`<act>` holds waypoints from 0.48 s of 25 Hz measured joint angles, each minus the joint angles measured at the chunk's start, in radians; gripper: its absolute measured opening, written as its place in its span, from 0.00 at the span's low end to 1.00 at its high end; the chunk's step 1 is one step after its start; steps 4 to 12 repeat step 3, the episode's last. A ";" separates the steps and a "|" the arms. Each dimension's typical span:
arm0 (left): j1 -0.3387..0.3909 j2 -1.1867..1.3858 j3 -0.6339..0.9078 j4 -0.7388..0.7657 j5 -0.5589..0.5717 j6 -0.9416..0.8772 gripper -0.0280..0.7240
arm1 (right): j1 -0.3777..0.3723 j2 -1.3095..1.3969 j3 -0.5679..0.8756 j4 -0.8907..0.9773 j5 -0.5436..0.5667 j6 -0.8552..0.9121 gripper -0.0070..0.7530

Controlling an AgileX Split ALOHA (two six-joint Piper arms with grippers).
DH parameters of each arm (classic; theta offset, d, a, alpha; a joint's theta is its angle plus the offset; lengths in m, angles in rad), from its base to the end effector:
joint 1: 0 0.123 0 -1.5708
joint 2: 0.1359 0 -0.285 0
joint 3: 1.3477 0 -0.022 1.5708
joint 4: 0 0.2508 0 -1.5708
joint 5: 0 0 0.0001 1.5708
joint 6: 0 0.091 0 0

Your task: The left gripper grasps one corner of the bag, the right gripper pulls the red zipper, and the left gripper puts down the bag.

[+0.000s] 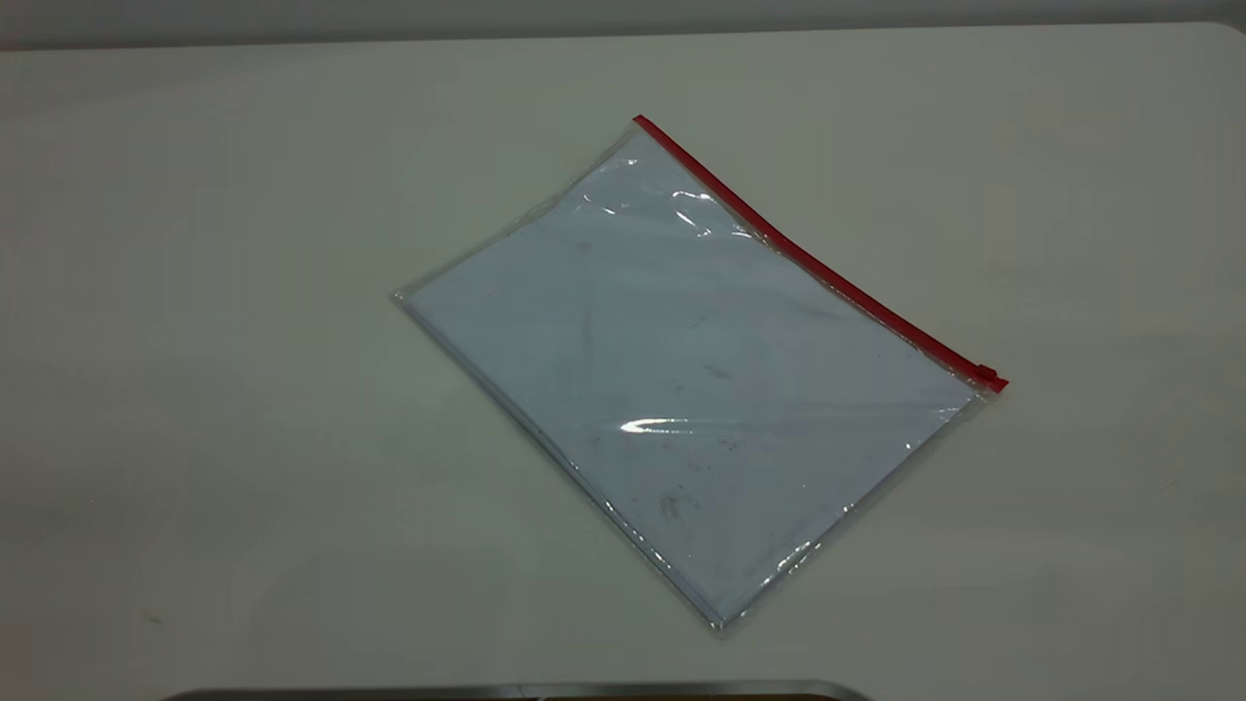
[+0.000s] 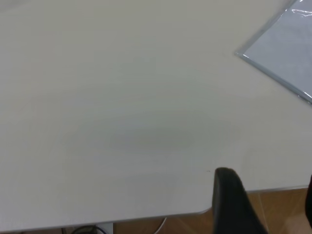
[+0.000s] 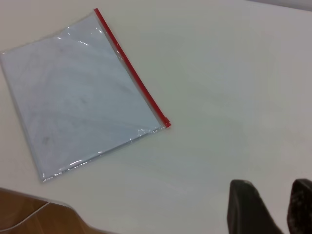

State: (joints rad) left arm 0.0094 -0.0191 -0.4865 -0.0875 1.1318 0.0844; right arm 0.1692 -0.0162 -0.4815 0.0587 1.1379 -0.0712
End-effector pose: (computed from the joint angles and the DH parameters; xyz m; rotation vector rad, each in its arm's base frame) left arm -0.0094 -0.0073 0.2680 0.0871 2.1050 -0.0496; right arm -0.0094 0.0033 0.2661 -0.2602 2.1090 0.1292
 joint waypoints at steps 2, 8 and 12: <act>0.000 0.000 0.000 0.000 0.000 0.000 0.60 | 0.000 0.000 0.000 0.000 0.000 0.000 0.33; 0.000 0.000 0.000 0.000 0.000 0.000 0.60 | 0.000 0.000 0.000 0.000 0.000 0.000 0.33; 0.000 0.000 0.000 0.000 0.000 0.000 0.60 | 0.000 0.000 0.000 0.000 0.000 0.000 0.33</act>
